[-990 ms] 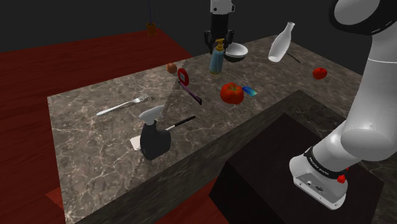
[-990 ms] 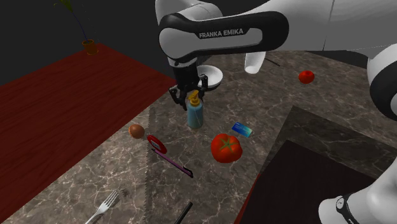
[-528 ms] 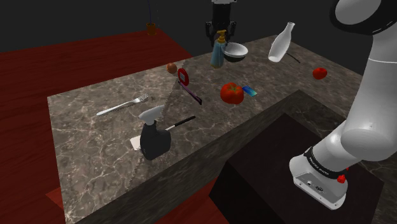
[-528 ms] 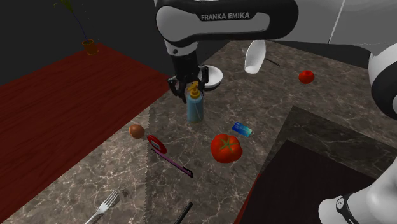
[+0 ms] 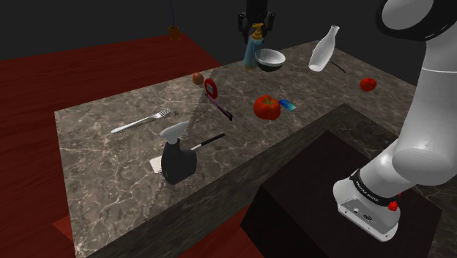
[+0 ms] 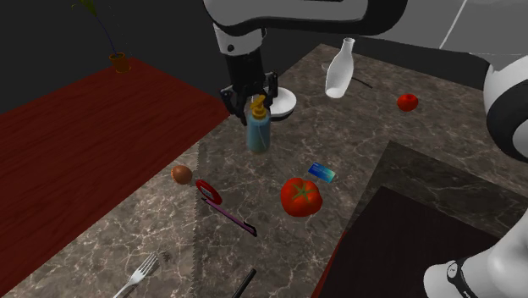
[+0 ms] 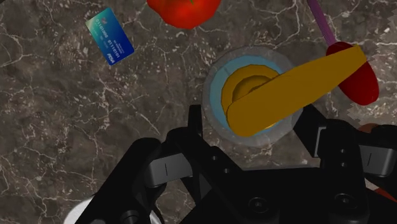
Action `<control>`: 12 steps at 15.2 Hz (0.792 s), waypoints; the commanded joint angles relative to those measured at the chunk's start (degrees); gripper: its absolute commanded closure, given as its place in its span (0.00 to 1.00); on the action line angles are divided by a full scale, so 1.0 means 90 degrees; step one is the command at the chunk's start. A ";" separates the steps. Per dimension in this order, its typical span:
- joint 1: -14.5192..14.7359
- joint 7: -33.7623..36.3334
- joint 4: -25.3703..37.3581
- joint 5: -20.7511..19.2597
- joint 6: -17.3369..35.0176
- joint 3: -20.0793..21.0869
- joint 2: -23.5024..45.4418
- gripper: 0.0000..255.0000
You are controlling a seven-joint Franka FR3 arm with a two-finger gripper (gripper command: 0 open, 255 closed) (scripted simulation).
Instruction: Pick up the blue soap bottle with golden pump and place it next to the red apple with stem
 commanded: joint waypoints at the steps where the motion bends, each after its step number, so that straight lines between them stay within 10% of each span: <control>1: 0.0004 0.0015 0.0248 0.0000 -0.0210 0.0003 0.0038 1.00; 12: 0.0022 0.0093 0.2266 -0.0004 -0.1583 0.0014 0.0682 1.00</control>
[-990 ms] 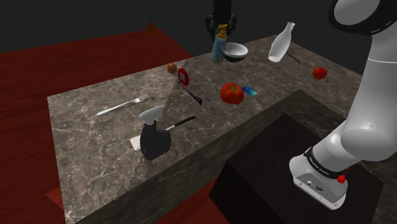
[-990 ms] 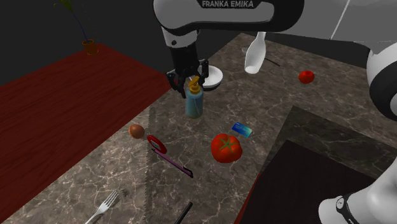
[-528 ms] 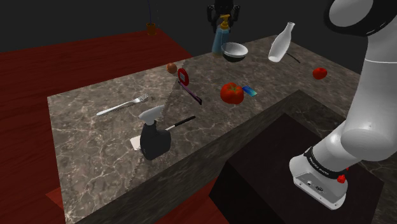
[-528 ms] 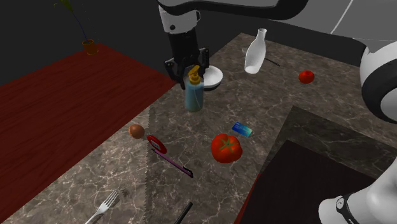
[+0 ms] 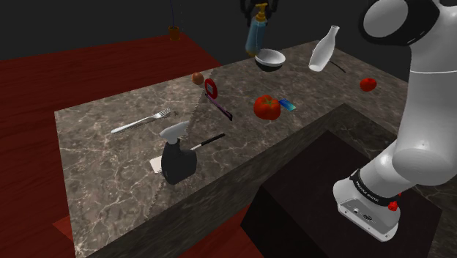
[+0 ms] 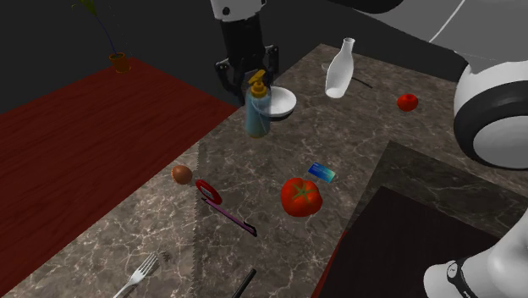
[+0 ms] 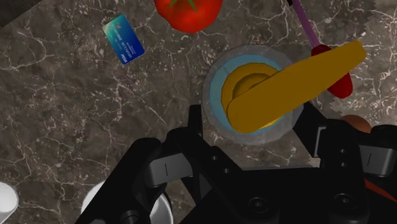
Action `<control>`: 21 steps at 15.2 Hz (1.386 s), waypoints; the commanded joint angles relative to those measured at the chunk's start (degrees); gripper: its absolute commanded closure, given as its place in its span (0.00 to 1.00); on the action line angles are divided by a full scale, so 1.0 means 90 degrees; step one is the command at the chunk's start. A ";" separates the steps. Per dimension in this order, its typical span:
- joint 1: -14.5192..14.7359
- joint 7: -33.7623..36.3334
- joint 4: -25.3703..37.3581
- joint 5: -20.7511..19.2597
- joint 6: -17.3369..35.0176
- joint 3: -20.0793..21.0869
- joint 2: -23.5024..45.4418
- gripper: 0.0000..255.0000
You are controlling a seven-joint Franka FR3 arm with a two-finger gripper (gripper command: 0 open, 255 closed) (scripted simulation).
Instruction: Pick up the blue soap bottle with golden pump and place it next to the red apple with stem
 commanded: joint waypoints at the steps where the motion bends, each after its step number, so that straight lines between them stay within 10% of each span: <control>1: 0.0006 0.0019 0.0532 -0.0001 -0.0340 0.0003 0.0196 1.00; 4: 0.0021 0.0052 0.1539 -0.0007 -0.0884 0.0010 0.0658 1.00; 10: -0.0577 -0.0779 -0.1402 -0.0072 0.0367 -0.0192 -0.0996 1.00; 21: -0.1524 -0.2280 -0.3240 -0.0286 0.1216 -0.0707 -0.1969 1.00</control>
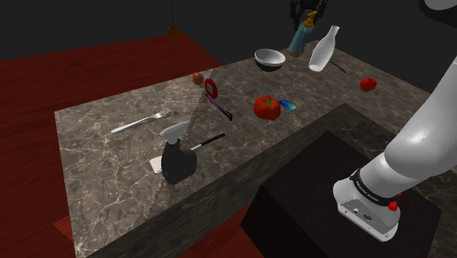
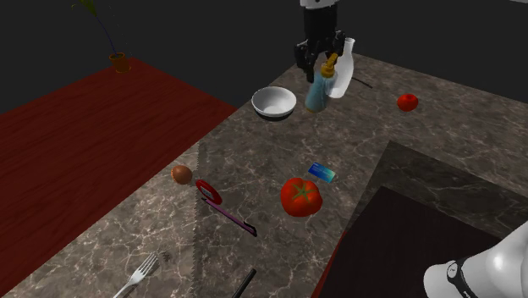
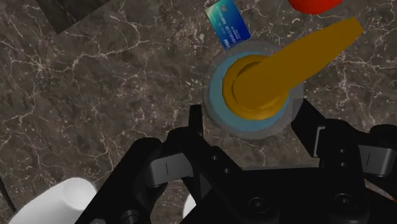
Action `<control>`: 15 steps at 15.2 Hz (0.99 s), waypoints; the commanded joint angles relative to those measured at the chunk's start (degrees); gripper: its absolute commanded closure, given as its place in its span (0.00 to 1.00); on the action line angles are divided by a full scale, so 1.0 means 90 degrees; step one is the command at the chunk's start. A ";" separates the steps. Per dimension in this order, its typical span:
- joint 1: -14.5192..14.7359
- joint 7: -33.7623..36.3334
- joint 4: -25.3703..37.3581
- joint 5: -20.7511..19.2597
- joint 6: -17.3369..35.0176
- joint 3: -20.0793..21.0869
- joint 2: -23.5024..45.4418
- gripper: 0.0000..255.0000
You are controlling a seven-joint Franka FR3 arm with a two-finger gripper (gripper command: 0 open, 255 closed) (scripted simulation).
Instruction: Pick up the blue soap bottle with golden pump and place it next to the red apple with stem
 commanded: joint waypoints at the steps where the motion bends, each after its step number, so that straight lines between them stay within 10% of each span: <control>1: -0.0179 -0.0302 -0.0156 -0.0046 0.0079 -0.0111 -0.0084 1.00; 15: -0.1382 -0.2232 -0.0403 -0.0261 0.0629 -0.0855 0.0133 1.00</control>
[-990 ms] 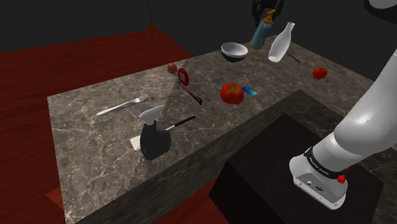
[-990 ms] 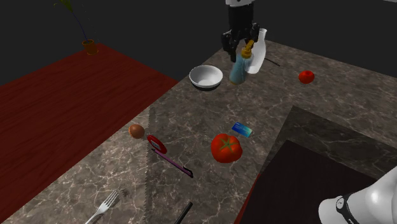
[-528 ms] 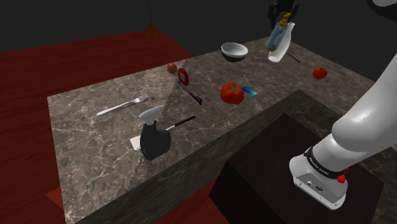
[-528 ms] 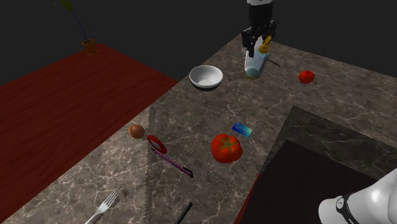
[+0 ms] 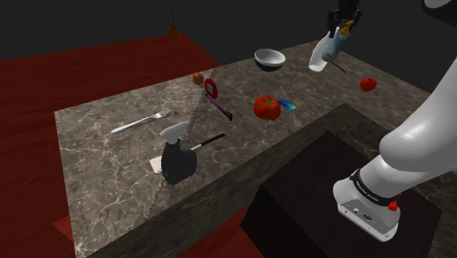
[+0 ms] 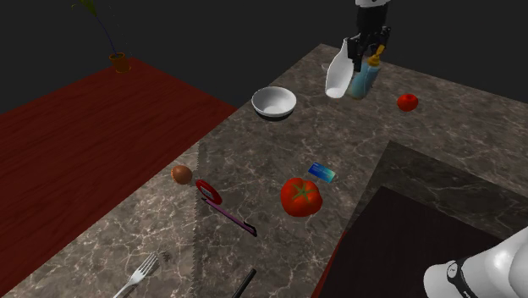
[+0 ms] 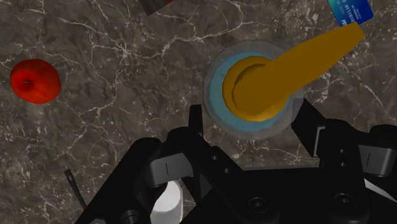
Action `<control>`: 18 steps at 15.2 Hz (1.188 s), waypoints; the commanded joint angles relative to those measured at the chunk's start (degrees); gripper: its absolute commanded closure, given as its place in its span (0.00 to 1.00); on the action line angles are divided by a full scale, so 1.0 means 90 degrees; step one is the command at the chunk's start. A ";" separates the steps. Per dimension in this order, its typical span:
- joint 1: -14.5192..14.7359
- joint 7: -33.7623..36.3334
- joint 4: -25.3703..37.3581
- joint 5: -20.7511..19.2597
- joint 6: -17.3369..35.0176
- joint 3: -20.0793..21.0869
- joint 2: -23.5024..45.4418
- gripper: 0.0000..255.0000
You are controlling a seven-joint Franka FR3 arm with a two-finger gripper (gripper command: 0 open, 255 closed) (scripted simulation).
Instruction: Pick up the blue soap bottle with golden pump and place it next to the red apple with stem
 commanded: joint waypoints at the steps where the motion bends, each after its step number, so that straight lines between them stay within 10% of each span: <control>1: -0.0192 -0.0301 0.0057 -0.0015 0.0071 -0.0106 0.0101 1.00; 18: -0.1945 -0.2363 0.2451 0.0261 -0.0078 -0.0637 0.2170 1.00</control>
